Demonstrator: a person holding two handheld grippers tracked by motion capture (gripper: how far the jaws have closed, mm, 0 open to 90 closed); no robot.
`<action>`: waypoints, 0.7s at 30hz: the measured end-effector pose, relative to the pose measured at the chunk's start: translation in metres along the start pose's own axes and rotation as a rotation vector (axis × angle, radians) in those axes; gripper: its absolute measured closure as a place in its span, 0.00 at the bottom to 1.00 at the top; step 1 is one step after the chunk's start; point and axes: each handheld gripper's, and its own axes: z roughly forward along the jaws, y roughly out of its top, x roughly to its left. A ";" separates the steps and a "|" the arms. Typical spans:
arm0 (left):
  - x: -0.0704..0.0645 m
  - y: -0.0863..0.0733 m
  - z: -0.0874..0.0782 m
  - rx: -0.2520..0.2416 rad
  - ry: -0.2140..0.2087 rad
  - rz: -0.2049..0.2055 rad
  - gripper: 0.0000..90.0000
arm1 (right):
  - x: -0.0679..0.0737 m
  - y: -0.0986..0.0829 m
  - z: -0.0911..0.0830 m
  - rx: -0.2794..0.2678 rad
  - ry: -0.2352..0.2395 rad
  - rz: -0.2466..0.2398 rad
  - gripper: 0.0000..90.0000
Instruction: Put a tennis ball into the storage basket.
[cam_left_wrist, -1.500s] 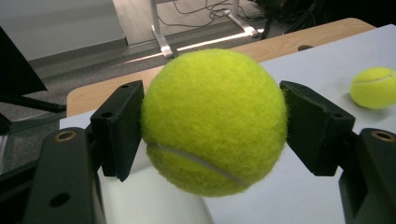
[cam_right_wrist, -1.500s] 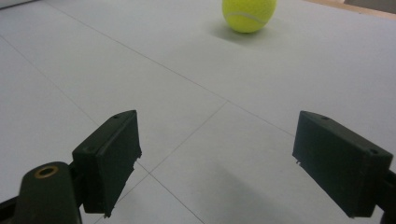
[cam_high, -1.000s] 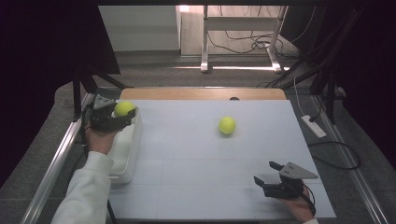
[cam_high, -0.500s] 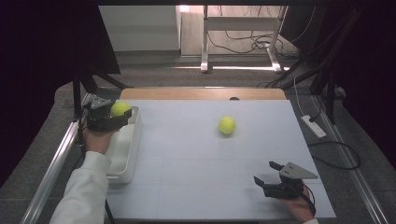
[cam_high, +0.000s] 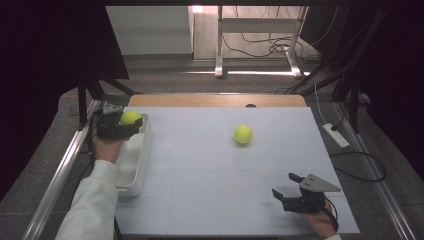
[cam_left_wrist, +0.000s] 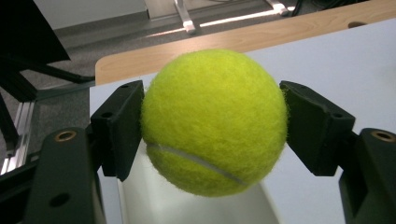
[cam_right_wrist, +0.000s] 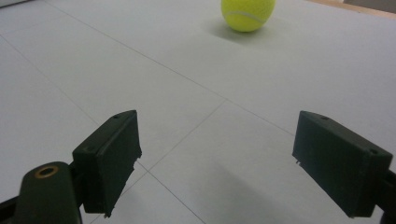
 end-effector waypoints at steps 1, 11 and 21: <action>0.001 0.000 0.001 0.007 0.003 -0.001 0.30 | 0.000 0.000 0.000 0.000 0.000 0.000 0.16; 0.009 -0.003 0.010 0.045 0.027 -0.010 0.30 | 0.000 0.000 0.000 0.003 -0.001 -0.001 0.16; 0.009 -0.004 0.018 0.080 0.025 -0.001 0.30 | 0.000 -0.001 0.000 0.004 -0.002 -0.002 0.16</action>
